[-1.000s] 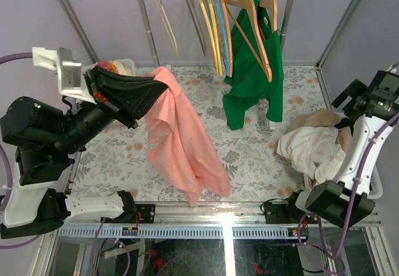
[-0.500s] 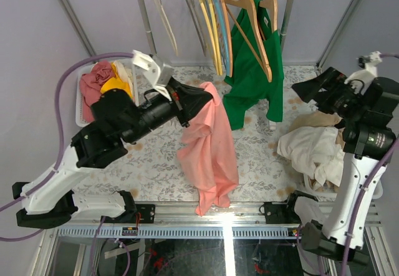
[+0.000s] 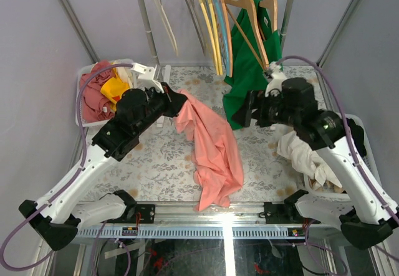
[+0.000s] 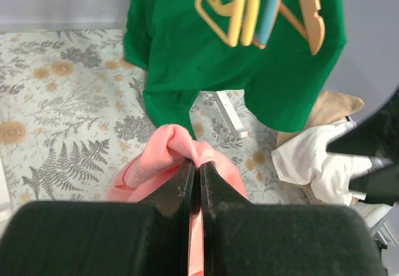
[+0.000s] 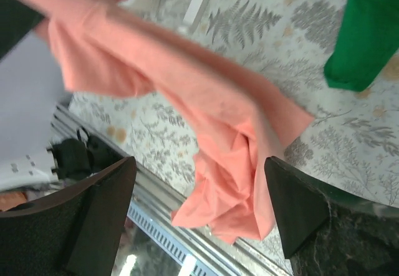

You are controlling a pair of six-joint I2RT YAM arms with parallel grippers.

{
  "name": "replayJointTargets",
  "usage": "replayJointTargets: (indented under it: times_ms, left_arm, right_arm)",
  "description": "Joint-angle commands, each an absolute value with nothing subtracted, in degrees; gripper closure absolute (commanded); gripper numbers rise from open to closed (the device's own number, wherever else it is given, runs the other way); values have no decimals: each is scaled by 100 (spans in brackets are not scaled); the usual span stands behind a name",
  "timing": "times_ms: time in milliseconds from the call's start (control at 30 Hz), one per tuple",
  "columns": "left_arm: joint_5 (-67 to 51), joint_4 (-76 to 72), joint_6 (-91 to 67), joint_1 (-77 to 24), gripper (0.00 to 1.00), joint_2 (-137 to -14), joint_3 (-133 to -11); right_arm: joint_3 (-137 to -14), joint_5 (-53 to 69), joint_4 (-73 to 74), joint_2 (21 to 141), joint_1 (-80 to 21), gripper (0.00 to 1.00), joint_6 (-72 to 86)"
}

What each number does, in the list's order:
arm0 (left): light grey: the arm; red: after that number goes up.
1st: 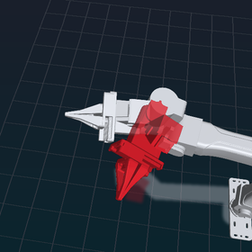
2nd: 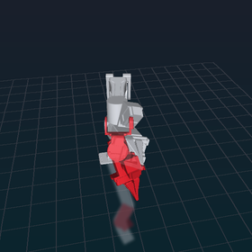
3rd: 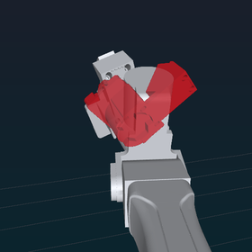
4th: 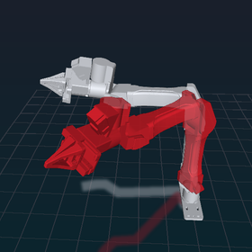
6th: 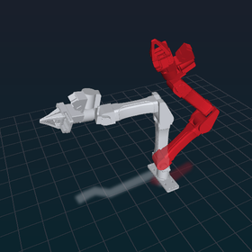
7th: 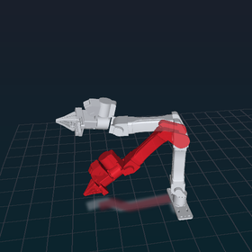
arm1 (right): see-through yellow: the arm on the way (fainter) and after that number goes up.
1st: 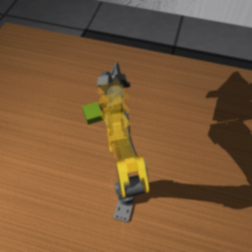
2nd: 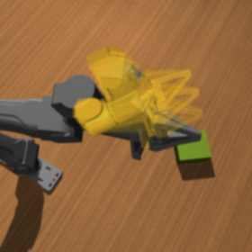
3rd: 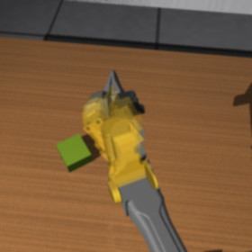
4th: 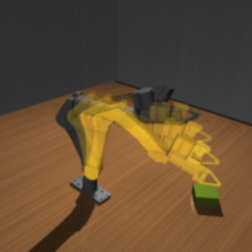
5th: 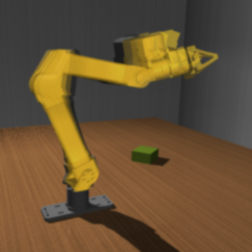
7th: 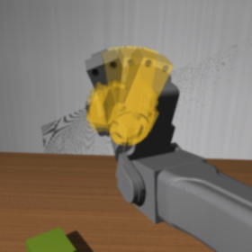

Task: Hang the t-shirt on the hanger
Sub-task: Place the T-shirt at the center of the board.

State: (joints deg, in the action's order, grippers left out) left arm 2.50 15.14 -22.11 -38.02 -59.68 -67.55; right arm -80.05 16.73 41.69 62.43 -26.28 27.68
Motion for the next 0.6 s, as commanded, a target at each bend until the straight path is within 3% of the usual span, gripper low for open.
replayJointTargets:
  times_ms: [0, 300, 567]
  left_arm:
    - [153, 846, -2594, -3505, 100, -5629, -6480]
    - [1133, 1683, -2566, -3423, 100, -5007, -6249]
    - [1630, 2417, -2434, -3416, 100, -4702, -6564]
  right_arm:
    - [-7787, 7, 4306, 5975, -4163, 12, 2847]
    - [-7100, -2434, 3978, 7039, -7233, 18, 3517]
    - [-6775, -2832, 3410, 8292, -7444, 22, 3817]
